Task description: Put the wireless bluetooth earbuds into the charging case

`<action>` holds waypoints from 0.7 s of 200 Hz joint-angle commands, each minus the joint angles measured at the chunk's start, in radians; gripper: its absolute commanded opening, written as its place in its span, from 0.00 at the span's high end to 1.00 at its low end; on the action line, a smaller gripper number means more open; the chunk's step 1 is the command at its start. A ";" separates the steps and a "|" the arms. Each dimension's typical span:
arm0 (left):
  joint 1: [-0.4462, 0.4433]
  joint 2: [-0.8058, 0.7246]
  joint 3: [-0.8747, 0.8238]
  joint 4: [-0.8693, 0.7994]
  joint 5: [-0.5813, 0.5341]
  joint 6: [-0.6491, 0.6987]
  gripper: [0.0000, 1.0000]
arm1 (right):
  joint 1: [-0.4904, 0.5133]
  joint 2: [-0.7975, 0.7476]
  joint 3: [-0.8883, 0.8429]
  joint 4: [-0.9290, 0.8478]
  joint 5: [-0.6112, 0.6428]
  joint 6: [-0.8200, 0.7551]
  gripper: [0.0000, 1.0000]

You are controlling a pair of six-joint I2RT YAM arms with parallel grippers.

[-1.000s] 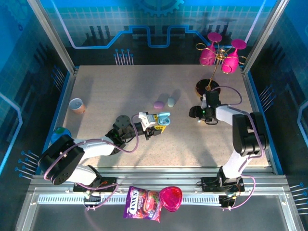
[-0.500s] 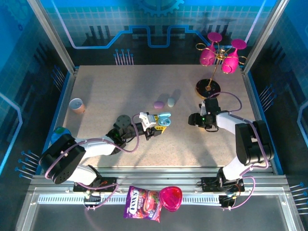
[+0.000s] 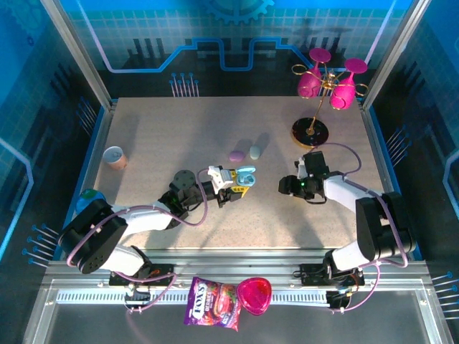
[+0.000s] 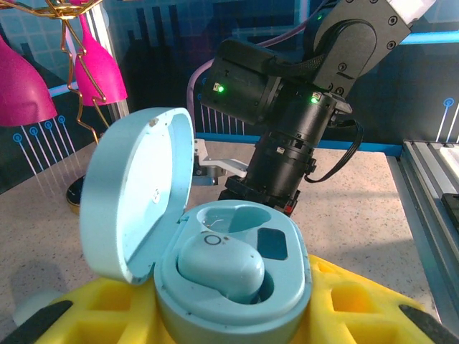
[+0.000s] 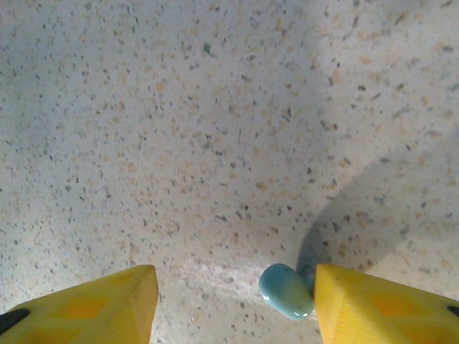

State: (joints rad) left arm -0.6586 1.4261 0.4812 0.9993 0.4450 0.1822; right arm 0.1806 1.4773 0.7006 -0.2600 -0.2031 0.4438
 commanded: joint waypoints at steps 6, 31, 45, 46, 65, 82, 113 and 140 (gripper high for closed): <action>-0.007 0.007 0.025 0.033 0.030 -0.019 0.81 | 0.013 -0.008 -0.002 -0.067 -0.019 -0.023 0.39; -0.009 0.004 0.019 0.041 0.030 -0.024 0.81 | 0.019 -0.028 0.024 -0.101 0.036 -0.059 0.38; -0.008 -0.001 0.016 0.041 0.027 -0.024 0.81 | 0.020 -0.044 0.039 -0.117 0.066 -0.070 0.38; -0.008 -0.001 0.015 0.041 0.027 -0.024 0.81 | 0.020 -0.045 0.040 -0.118 0.067 -0.071 0.38; -0.007 -0.005 0.013 0.039 0.024 -0.020 0.81 | 0.032 -0.050 0.079 -0.165 0.120 -0.095 0.38; -0.008 -0.004 0.013 0.041 0.023 -0.018 0.80 | 0.049 -0.058 0.099 -0.191 0.195 -0.108 0.38; -0.007 0.002 0.010 0.050 0.022 -0.021 0.80 | 0.053 -0.096 0.087 -0.191 0.239 -0.079 0.39; -0.008 0.006 0.007 0.061 0.022 -0.021 0.80 | 0.054 -0.069 0.084 -0.186 0.197 -0.083 0.40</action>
State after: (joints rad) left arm -0.6586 1.4261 0.4812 1.0035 0.4461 0.1741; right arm 0.2237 1.3972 0.7799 -0.4133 -0.0029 0.3649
